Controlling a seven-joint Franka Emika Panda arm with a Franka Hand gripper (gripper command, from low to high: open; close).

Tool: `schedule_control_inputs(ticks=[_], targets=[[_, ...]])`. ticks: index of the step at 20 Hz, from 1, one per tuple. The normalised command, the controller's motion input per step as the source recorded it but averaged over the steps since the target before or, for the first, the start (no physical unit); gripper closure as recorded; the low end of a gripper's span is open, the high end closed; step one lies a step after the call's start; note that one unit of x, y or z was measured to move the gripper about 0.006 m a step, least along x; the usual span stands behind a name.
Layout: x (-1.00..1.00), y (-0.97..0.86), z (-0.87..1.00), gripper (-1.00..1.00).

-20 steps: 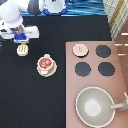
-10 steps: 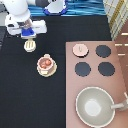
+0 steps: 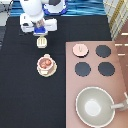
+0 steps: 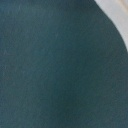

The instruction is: Take the lid off the pot, put the pot on the plate, and use the tool to push the pot to the front of the table.

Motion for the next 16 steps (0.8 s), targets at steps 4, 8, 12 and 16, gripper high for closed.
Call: schedule_control_inputs(ticks=[4,8,12,16], targets=[[-0.79,0.04,-0.67,1.00],[-0.23,-0.13,-0.63,1.00],[0.43,-0.03,-0.31,1.00],[0.94,0.00,-0.20,1.00]])
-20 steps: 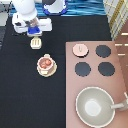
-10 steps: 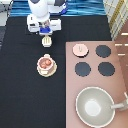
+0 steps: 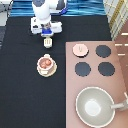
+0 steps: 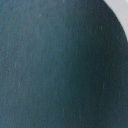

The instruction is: Take the lid off the pot, put the pot on the plate, and use the tool to push the pot to the front of the table.

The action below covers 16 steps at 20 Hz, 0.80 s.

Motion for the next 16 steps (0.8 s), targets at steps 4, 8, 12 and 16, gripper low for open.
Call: schedule_control_inputs(ticks=[4,8,12,16], targets=[[1.00,0.00,-0.11,1.00],[1.00,0.01,-0.02,1.00],[1.00,0.08,0.19,1.00],[1.00,0.16,0.44,1.00]])
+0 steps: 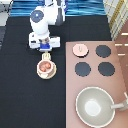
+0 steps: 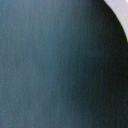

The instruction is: Take the lid off the pot, put the pot on the plate, and use the tool to push the pot to the front of the table.

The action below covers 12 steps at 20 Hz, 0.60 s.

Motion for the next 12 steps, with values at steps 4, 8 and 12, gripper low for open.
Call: schedule_control_inputs(ticks=[4,8,12], targets=[[1.00,0.17,0.50,1.00],[1.00,0.14,0.46,1.00],[1.00,0.07,0.39,1.00]])
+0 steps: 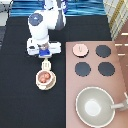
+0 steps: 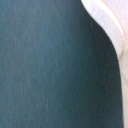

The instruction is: Take the lid off the pot, put the pot on the plate, and use the tool to push the pot to the front of the table.

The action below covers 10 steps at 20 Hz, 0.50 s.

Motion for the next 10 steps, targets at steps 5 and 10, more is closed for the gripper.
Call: schedule_control_inputs(ticks=[5,10], targets=[[1.00,0.00,0.25,1.00],[1.00,0.00,0.27,1.00]])
